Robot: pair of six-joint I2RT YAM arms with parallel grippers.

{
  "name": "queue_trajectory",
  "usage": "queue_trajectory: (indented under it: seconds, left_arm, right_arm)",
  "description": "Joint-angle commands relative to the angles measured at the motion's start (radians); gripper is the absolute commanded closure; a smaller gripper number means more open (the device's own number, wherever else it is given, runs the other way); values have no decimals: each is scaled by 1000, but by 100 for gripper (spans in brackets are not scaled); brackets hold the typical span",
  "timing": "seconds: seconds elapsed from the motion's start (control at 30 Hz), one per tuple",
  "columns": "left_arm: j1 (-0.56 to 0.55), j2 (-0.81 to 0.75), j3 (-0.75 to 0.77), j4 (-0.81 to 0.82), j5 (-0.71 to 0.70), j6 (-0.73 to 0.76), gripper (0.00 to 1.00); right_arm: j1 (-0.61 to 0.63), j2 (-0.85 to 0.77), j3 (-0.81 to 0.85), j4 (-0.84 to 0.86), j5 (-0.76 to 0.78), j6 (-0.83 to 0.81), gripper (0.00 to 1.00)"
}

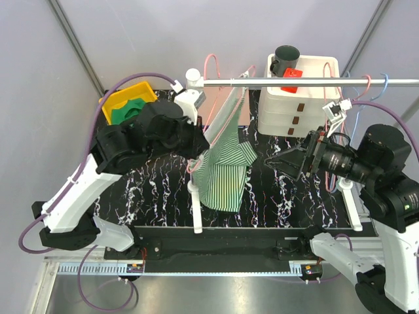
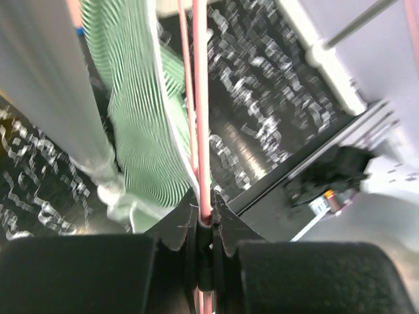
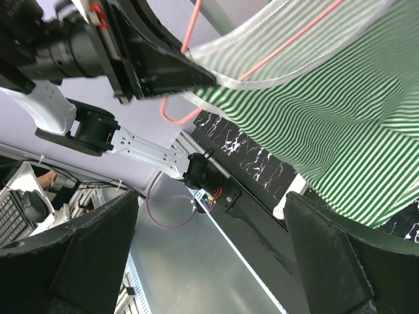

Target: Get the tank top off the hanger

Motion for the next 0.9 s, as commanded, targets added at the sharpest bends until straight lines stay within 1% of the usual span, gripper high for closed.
queue_trajectory:
  seconds: [0.0,0.1,0.2,0.4,0.67,0.73,0.87]
  left_arm:
    - [4,5,142,114,73,-2,100]
    - [6,63,231,100,99,-16,100]
    - [8,120,268,83,113,-31,100]
    - [15,168,258,27,150,-59,100]
    - [17,117,170,-18,153,-53,100]
    - [17,84,141,-16,185,-38,100]
    - [15,-4,64,-16,188,-11,100]
  right_arm:
    - [-2,-5,-19,44,-11,-39,0]
    - [-2,-7,-13,42,-6,-38,0]
    - [-2,-7,-8,41,-1,-39,0]
    - [-2,-17,-16,29,20,-30,0]
    - [-2,-39,-65,9,77,-15,0]
    - [-2,-37,-71,7,81,-15,0]
    - [-2,-37,-74,-4,91,-42,0]
